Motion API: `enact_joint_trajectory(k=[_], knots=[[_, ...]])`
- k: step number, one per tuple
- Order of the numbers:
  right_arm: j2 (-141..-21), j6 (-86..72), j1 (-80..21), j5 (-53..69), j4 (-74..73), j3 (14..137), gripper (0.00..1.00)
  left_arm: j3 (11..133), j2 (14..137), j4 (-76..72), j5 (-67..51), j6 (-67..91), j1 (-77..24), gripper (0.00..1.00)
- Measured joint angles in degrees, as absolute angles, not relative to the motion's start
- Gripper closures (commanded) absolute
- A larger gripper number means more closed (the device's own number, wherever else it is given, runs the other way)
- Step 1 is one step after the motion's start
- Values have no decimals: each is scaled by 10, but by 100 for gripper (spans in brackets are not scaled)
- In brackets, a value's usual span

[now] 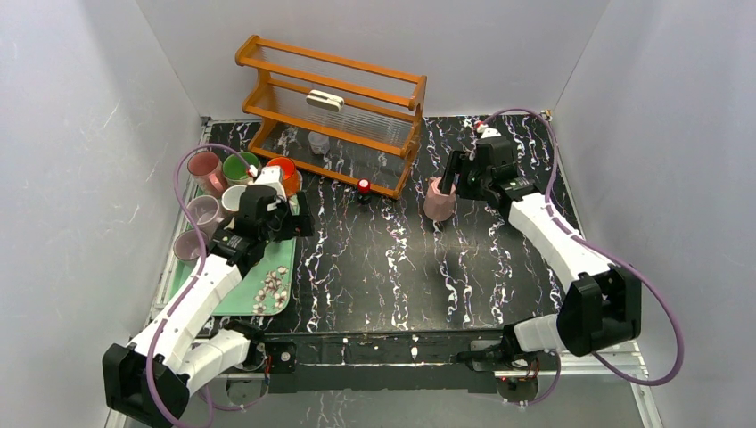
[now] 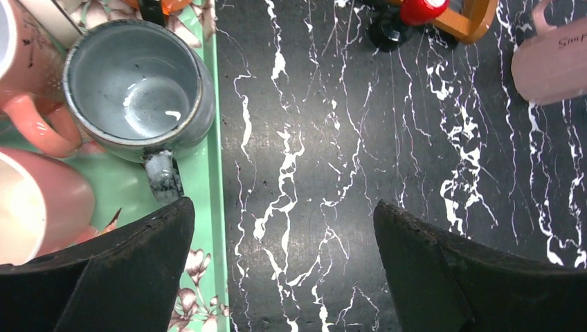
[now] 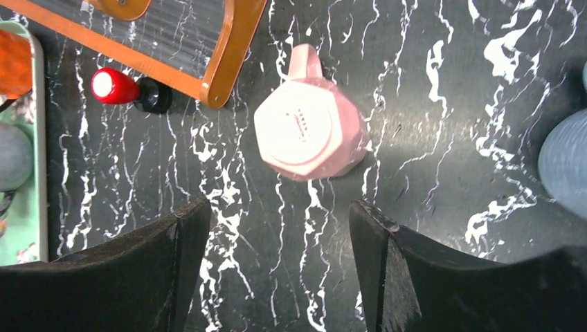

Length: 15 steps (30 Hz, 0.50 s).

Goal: Turn the mug right side up
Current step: Turn over the cup at the center of the board.

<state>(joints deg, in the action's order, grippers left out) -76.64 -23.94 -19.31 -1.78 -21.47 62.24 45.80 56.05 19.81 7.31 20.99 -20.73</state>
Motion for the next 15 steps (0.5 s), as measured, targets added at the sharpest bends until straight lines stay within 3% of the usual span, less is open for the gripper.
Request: enact_joint_trajectory(k=[15], knots=[[-872,-171,-193,-43,-163,672,30,425,500,163,29,186,-207,2]])
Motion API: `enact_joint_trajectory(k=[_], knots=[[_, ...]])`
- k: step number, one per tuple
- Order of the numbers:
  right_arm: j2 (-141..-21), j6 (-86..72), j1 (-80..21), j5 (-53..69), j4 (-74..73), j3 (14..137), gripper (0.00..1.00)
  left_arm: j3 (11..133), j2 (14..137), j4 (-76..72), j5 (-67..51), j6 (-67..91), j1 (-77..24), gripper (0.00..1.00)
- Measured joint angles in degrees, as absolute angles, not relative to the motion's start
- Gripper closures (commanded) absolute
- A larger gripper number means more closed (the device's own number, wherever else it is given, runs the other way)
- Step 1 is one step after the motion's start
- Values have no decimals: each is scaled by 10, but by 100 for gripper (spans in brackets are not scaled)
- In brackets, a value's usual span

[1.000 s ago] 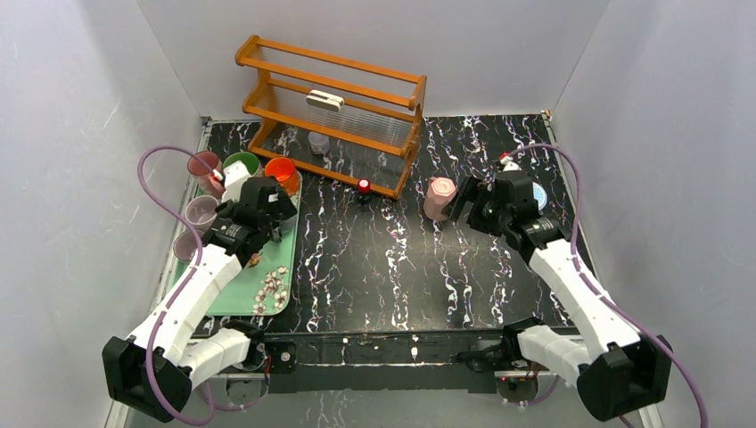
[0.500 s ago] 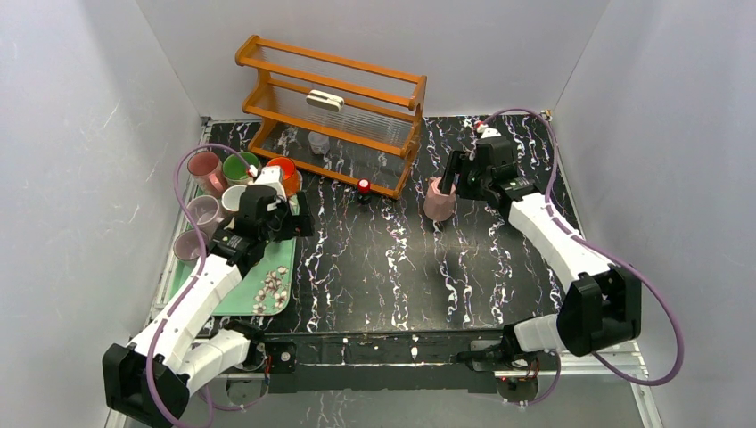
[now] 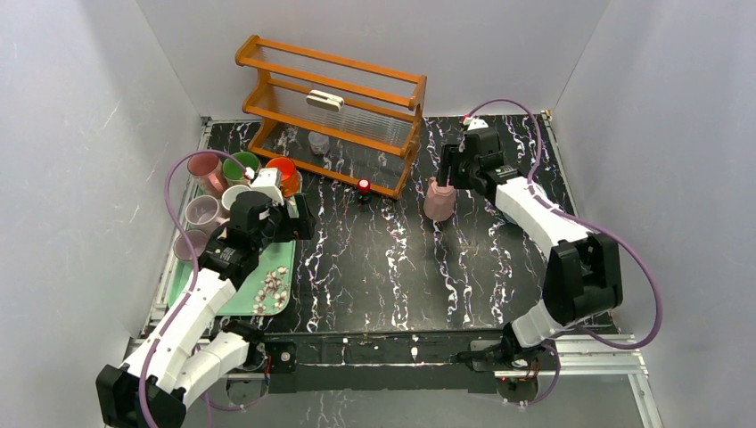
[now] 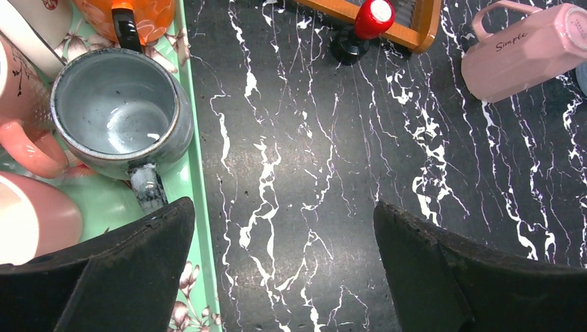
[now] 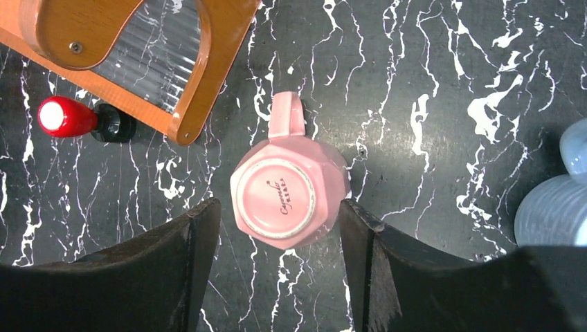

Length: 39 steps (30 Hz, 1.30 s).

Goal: Turn the mug right side up
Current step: Turn over the cup at the center of the board.

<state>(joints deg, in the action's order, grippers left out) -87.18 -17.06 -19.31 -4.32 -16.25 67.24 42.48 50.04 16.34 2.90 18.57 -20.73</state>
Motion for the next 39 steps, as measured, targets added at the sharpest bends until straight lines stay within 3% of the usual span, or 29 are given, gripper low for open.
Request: enact_joint_trajectory(k=[10,14,26,33,39], knots=[[-927,-142,-193,-37,-152,698,31,425,496,163,29,184,-207,2],[-944,-126,-193,-30,-158,706,36,425,495,163,29,184,-207,2],[-951,-85,-195,63,-184,714,41,418,493,163,29,182,-207,2],[-905,-73,-216,72,-229,680,46,417,493,163,27,181,-207,2],[-862,-80,-243,60,-322,669,43,417,493,163,25,181,-207,2]])
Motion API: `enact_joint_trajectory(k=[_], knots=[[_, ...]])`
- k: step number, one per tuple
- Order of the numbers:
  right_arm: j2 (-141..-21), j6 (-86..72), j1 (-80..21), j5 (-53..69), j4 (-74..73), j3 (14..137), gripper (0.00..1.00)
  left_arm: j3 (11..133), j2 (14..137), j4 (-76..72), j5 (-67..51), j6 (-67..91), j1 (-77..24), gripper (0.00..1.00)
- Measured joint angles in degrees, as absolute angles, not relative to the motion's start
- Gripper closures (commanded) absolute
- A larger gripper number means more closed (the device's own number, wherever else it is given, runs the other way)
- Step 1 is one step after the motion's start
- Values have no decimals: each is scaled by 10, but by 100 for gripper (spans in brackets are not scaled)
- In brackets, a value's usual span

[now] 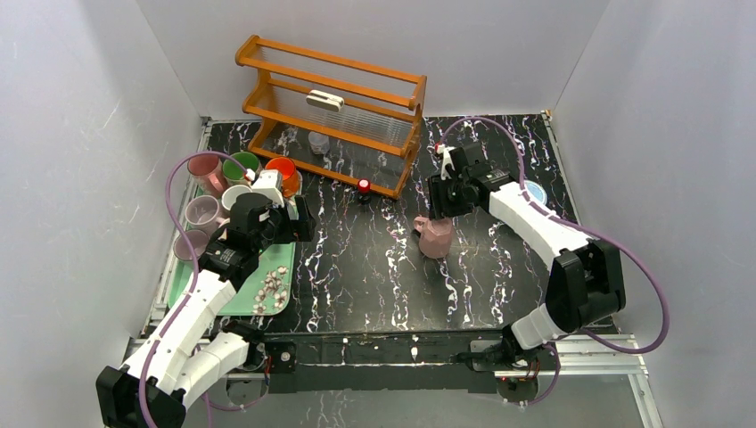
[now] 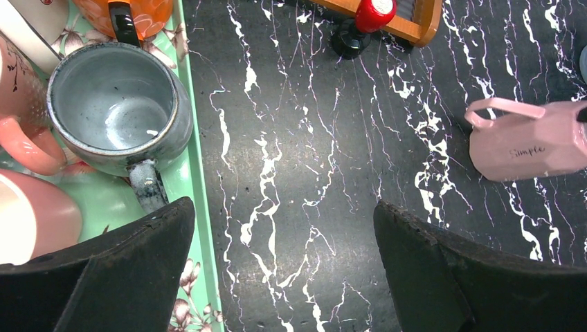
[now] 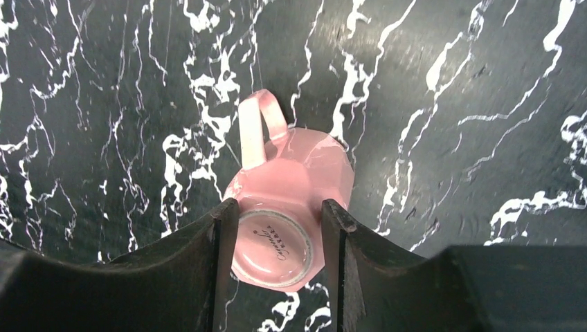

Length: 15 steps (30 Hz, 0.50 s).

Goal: Turn the mug right side up
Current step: Turn over the cup at the center of the board.

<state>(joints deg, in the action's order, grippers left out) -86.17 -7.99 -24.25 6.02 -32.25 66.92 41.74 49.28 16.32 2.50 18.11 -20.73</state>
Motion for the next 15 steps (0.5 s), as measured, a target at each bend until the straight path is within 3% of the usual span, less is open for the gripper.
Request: enact_joint_trajectory(k=[8,15], knots=[[-864,-81,-286,27,-388,708,41,417,492,168,26,180,-207,2],[-935,-42,-311,19,-405,783,40,417,488,172,28,180,-207,2]])
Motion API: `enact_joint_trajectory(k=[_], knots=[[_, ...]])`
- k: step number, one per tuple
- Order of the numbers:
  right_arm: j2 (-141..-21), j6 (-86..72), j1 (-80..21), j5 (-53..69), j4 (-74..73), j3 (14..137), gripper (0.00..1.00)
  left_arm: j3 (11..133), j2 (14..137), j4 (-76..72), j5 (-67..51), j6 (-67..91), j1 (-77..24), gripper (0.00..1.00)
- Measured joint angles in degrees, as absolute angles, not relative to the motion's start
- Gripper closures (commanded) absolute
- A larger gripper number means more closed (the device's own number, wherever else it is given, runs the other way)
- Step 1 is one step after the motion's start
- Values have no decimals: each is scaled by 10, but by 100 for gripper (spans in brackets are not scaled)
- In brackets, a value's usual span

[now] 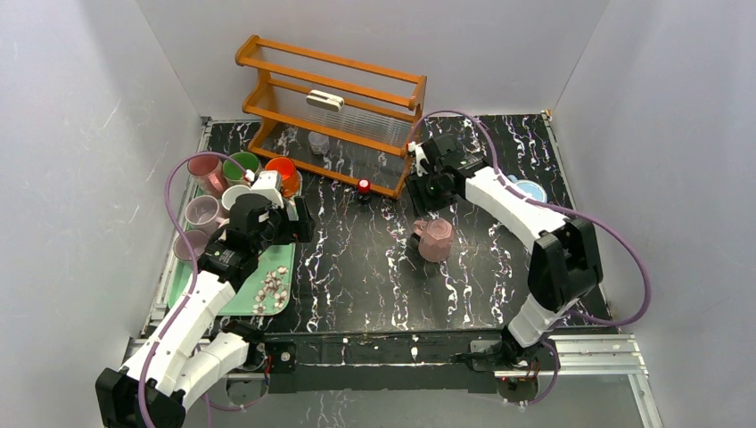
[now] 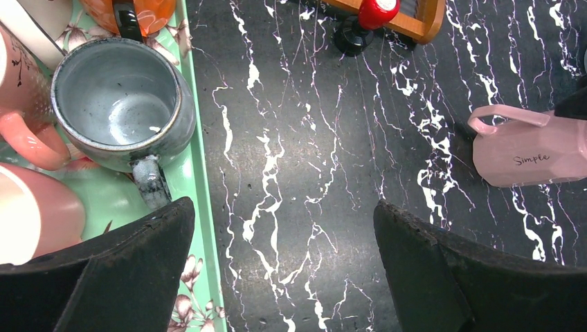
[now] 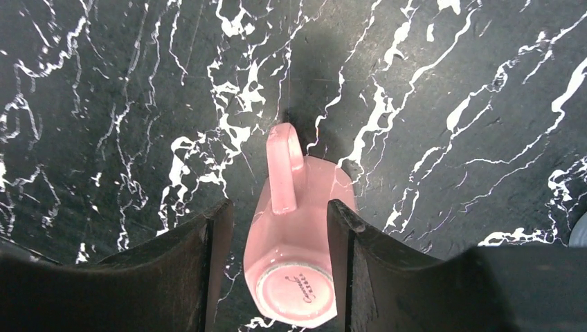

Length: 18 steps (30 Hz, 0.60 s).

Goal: Turn the mug right side up
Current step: Turn over the cup at the center of the board.

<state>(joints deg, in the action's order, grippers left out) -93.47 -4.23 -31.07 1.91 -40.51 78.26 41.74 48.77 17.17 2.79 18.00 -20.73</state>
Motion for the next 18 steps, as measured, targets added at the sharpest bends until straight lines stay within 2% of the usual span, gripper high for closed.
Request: enact_joint_trajectory(k=[18], knots=[[-1059,52,-331,21,-499,849,44,420,489,183,33,180,-208,2]])
